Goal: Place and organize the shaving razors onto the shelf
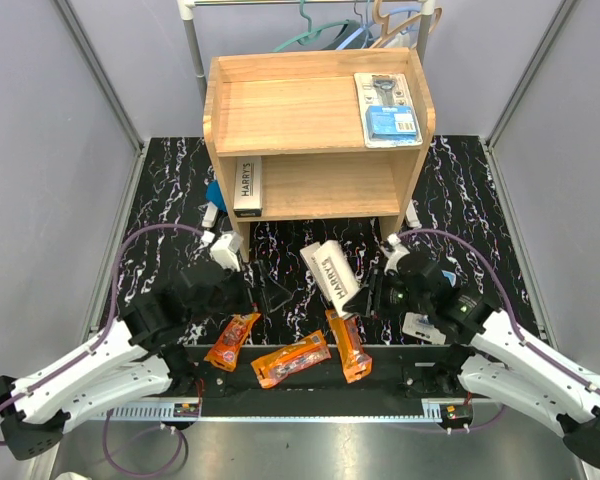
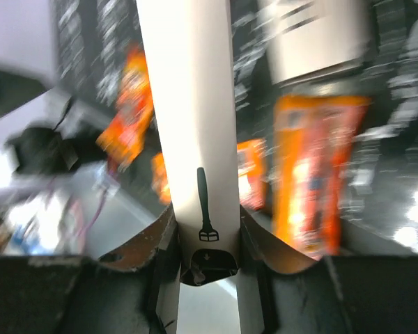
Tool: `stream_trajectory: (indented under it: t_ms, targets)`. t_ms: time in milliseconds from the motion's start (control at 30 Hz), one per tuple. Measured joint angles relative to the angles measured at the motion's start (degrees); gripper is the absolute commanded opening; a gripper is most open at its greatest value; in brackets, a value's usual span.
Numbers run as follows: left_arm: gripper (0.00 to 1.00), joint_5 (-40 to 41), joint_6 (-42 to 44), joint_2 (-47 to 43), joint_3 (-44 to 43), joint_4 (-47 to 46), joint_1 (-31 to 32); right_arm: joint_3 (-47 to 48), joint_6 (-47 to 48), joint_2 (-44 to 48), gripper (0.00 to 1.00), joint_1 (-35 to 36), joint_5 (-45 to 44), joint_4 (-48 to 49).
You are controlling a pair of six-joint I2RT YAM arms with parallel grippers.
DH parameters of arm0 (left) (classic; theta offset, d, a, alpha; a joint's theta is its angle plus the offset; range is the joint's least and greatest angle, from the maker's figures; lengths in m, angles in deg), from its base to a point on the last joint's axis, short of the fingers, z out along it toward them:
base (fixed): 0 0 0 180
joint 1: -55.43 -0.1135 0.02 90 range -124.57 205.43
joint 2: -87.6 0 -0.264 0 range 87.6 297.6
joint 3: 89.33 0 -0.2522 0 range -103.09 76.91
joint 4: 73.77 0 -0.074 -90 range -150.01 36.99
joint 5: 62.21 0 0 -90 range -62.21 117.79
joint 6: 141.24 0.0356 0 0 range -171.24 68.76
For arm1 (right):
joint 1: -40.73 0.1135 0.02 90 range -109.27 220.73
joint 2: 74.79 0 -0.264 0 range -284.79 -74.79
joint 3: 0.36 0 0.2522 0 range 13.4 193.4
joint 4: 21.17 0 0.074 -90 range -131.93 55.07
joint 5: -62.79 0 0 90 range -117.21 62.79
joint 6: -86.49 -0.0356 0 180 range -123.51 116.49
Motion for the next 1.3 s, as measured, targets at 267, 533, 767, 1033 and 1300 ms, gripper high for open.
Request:
stream_trajectory:
  t_ms: [267,533,767,1033,1300]
  targets:
    - [0.99,-13.5,0.2,0.9,6.7,-21.7,0.0,1.0,-3.1,-1.8,0.21,0.0,18.4,10.9]
    - [0.99,-17.7,-3.7,2.8,10.8,-35.7,0.0,1.9,-8.1,-1.6,0.20,0.0,26.1,20.7]
    - [0.98,-17.7,-8.0,1.7,15.3,-45.7,0.1,0.4,-11.3,0.0,0.21,0.0,28.5,24.2]
    - [0.81,-15.4,-10.2,-2.1,17.5,-50.4,0.0,-1.0,-12.5,1.5,0.23,0.0,32.4,24.5]
    - [0.38,-15.5,-10.9,-0.5,17.2,-51.3,0.0,-1.9,-12.7,1.6,0.29,0.0,33.2,24.6]
